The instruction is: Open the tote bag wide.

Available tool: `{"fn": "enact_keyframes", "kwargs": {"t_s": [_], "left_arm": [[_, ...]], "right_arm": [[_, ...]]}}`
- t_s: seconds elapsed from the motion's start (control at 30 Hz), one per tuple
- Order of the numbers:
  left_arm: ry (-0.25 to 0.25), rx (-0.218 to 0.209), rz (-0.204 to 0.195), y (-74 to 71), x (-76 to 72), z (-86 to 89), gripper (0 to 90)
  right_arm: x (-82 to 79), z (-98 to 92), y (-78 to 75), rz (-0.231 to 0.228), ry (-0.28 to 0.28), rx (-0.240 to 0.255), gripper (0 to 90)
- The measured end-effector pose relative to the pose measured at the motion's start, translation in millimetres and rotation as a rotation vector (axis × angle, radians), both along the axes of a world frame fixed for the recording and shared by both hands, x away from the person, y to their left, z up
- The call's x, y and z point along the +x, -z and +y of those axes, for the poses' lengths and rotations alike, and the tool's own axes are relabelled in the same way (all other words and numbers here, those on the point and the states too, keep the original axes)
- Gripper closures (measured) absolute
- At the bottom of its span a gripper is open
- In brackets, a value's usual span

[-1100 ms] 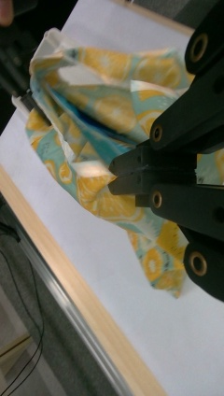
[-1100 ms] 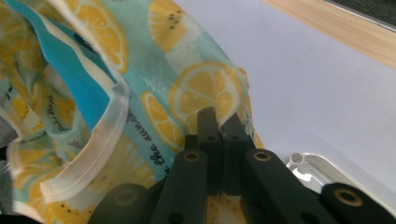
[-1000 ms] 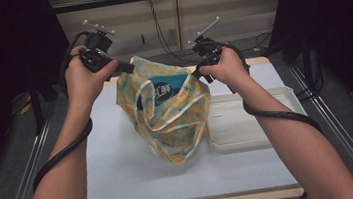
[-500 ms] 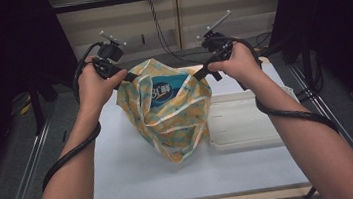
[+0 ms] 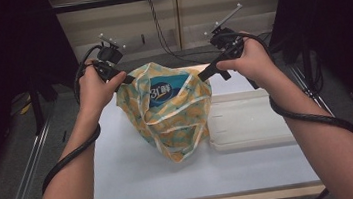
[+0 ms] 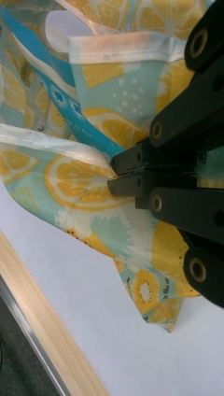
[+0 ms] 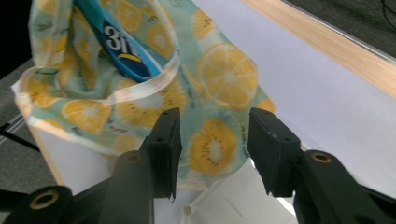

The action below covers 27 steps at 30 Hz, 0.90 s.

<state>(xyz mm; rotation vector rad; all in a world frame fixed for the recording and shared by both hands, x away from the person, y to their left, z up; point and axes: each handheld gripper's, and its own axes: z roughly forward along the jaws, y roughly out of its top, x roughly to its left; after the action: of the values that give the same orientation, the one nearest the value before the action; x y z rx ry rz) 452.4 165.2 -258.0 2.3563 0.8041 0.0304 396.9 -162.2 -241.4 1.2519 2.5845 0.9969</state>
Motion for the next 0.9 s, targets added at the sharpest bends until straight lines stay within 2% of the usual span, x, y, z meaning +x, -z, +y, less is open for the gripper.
{"fn": "enact_keyframes", "kwargs": {"t_s": [0.03,0.1,0.23,0.33,0.43,0.53,0.6,0.67,0.7,0.8,0.83,0.87,0.9], "left_arm": [[-0.009,-0.017,-0.003,0.7,0.0,0.6,89.2],[-0.009,-0.007,-0.003,1.9,0.4,1.2,89.4],[-0.014,-0.022,0.001,3.7,0.9,2.2,89.6],[0.003,-0.019,0.006,3.7,1.8,2.0,89.8],[-0.002,-0.02,0.008,3.8,1.8,0.8,90.0],[0.004,-0.021,0.015,4.8,2.0,1.0,89.9],[0.003,-0.019,0.012,5.5,2.1,2.0,89.7],[0.01,-0.022,0.012,6.2,2.7,3.7,89.6],[0.006,-0.028,0.017,6.7,2.1,3.9,89.6],[0.003,-0.034,0.018,7.6,2.2,5.8,89.6],[0.0,-0.037,0.022,7.9,2.1,6.1,89.6],[-0.005,-0.041,0.019,8.5,2.1,6.1,89.6],[-0.005,-0.041,0.017,8.9,2.3,6.6,89.5]], "right_arm": [[-2.3,-0.6,-0.9,0.01,-0.009,0.025,51.9],[-3.6,-0.1,-1.1,0.01,-0.019,0.025,51.2],[-8.1,4.5,0.6,-0.005,-0.047,0.015,47.0],[-9.2,9.8,3.0,-0.008,-0.069,0.009,47.1],[-7.3,17.9,9.4,-0.018,-0.083,-0.005,49.2],[-4.2,25.3,13.8,-0.017,-0.087,-0.01,54.7],[-0.8,29.4,14.4,-0.018,-0.085,-0.01,63.3],[0.0,30.0,14.2,-0.014,-0.089,-0.016,65.6],[1.6,31.1,12.6,-0.021,-0.085,-0.025,71.2],[2.3,30.9,9.1,-0.035,-0.079,-0.021,76.2],[2.3,30.5,3.1,-0.037,-0.079,-0.012,85.2],[2.3,30.5,3.1,-0.037,-0.079,-0.012,85.2],[1.0,31.9,-2.2,-0.042,-0.077,-0.033,88.6]]}}
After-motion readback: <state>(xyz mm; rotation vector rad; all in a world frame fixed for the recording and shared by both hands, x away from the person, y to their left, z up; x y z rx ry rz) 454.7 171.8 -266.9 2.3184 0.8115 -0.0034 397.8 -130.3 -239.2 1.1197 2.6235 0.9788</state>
